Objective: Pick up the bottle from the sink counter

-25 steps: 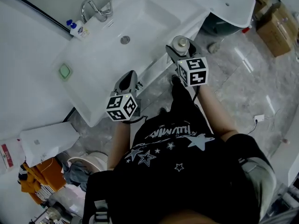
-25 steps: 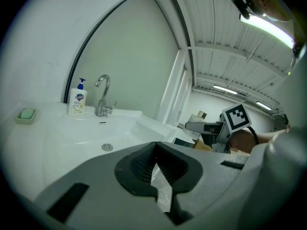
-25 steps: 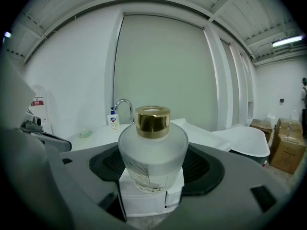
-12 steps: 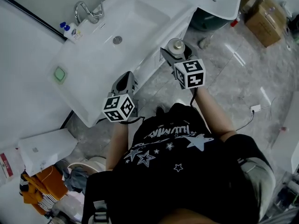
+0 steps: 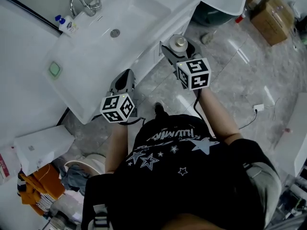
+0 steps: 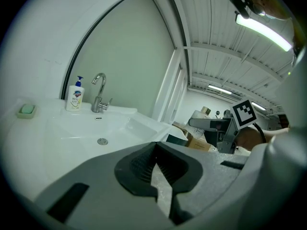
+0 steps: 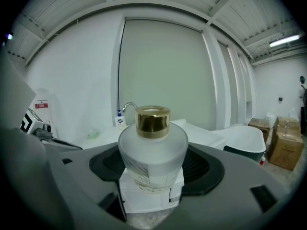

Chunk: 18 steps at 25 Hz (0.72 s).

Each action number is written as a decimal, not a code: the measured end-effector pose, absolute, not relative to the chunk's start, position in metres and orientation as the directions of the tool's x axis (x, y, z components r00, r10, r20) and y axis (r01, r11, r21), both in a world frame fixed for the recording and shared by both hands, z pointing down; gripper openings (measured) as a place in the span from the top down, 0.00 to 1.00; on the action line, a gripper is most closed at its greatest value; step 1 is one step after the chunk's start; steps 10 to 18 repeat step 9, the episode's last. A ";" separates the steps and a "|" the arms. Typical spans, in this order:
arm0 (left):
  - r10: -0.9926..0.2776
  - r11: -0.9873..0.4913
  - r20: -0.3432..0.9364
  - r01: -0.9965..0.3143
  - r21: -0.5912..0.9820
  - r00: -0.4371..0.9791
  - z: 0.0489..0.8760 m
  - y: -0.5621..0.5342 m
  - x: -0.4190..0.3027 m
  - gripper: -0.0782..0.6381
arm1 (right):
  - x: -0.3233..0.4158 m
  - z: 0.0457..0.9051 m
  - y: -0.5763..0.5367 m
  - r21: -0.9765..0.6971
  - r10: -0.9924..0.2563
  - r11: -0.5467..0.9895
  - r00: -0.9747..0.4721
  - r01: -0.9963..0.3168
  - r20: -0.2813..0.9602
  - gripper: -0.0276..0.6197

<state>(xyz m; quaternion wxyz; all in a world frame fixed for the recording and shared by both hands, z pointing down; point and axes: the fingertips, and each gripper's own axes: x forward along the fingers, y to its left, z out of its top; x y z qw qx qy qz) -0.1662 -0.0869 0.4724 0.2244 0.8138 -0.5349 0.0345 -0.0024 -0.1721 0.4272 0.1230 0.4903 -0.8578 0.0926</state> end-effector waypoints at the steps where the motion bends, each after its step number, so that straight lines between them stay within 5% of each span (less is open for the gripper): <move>1: -0.855 -0.325 0.297 -0.886 0.330 0.424 0.471 -0.084 -0.163 0.88 | 0.001 0.427 -0.168 -0.043 -0.817 0.504 -0.492 -0.863 0.301 0.45; 18: -0.854 -0.329 0.306 -0.892 0.311 0.422 0.463 -0.046 -0.128 0.88 | 0.038 0.431 -0.125 -0.055 -0.813 0.493 -0.482 -0.868 0.325 0.45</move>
